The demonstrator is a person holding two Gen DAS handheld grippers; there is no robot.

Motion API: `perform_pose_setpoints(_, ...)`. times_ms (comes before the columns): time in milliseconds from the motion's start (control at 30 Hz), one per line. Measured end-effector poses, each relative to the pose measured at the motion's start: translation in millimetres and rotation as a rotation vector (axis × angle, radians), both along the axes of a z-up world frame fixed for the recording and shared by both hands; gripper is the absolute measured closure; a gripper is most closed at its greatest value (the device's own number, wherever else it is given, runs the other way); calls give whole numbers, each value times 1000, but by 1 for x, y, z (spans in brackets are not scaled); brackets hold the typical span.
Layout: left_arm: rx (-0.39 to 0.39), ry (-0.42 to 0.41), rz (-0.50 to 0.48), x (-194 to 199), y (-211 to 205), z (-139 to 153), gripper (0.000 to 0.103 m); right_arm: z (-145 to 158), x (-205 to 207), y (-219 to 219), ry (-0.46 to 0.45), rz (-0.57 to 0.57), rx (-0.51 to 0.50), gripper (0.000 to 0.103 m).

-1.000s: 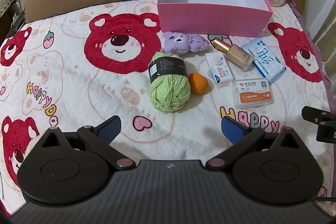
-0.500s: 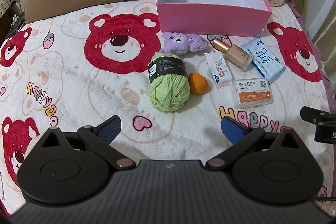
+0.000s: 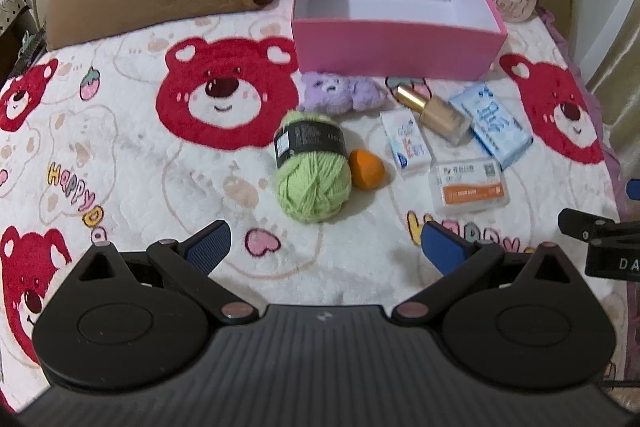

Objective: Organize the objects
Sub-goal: 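Move the left tool to the white-orange floss box and close on it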

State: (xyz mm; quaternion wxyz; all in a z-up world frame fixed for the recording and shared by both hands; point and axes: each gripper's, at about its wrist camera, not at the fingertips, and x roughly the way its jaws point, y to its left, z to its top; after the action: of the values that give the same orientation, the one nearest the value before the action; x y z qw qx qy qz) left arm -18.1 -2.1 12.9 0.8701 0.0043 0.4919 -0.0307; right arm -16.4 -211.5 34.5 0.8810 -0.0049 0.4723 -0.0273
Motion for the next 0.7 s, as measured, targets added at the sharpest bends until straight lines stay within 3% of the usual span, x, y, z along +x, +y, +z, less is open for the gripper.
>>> perform_pose_setpoints(200, -61, -65, -39, 20, -11, 17, 0, 9, -8, -18, -223, 145, 75, 0)
perform_pose_setpoints(333, -59, -90, -116, 42, -37, 10, 1, -7, 9, -32, -174, 168, 123, 0)
perform_pose_setpoints(467, -117, -8, -170, 68, -64, -20, 2, -37, 19, -37, -109, 161, 157, 0)
perform_pose_setpoints(600, -90, 44, -197, 81, -87, -55, 6, -68, 23, -35, -72, 225, 180, 0)
perform_pose_setpoints(700, -135, 79, -204, 86, -91, -82, 9, -86, 30, -31, -54, 242, 198, 0)
